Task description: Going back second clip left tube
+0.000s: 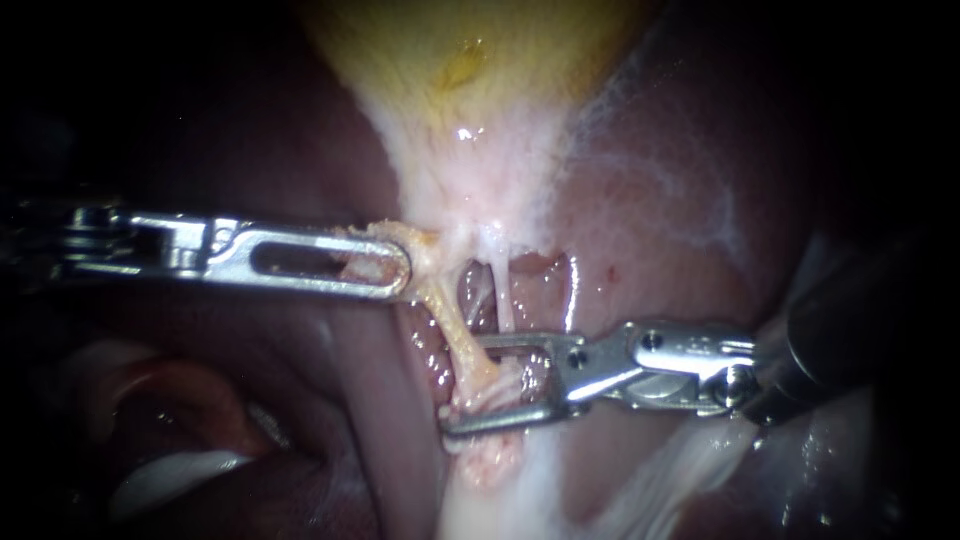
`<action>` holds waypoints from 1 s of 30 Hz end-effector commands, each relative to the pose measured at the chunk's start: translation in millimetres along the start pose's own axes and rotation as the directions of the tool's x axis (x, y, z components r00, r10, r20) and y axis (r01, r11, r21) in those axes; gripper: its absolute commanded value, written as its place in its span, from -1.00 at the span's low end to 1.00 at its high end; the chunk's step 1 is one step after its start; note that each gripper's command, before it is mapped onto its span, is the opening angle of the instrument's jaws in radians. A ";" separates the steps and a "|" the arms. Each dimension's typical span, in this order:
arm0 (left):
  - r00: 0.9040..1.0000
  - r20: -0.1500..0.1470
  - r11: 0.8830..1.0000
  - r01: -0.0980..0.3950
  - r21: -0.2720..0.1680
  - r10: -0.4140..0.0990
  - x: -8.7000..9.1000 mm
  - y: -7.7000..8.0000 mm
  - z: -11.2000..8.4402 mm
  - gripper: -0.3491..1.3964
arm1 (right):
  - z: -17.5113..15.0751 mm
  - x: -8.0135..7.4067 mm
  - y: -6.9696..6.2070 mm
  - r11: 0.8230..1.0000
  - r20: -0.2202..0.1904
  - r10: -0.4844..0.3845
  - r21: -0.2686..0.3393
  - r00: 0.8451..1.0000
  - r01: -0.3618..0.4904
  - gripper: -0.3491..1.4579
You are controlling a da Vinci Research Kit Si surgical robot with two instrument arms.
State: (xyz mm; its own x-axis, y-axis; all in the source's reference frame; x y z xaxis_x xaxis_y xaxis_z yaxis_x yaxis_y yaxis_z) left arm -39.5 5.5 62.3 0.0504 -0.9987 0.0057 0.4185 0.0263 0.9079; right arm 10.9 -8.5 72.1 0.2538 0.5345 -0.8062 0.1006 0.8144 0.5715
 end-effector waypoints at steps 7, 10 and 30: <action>1.000 0.001 1.000 0.000 0.000 0.000 0.1 0.0 0.0 -1.00 | -0.2 -0.1 0.5 1.000 0.000 -0.004 -0.004 1.000 0.004 -0.06; 1.000 0.001 1.000 -0.001 -0.001 0.001 0.1 0.1 0.1 -1.00 | -0.3 -0.1 0.7 1.000 0.000 -0.015 -0.007 1.000 0.015 -0.06; 1.000 0.001 1.000 -0.001 -0.001 0.001 0.1 0.1 0.1 -1.00 | -4.7 1.5 3.1 0.993 0.004 -0.064 -0.099 0.998 0.064 -0.06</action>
State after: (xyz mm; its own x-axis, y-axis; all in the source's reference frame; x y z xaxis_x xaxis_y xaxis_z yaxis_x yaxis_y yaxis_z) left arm -39.6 5.4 62.4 0.0501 -0.9987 0.0072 0.4190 0.0275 0.9076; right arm 6.9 -4.0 71.8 0.2505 0.4799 -0.8408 0.0207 0.8656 0.5003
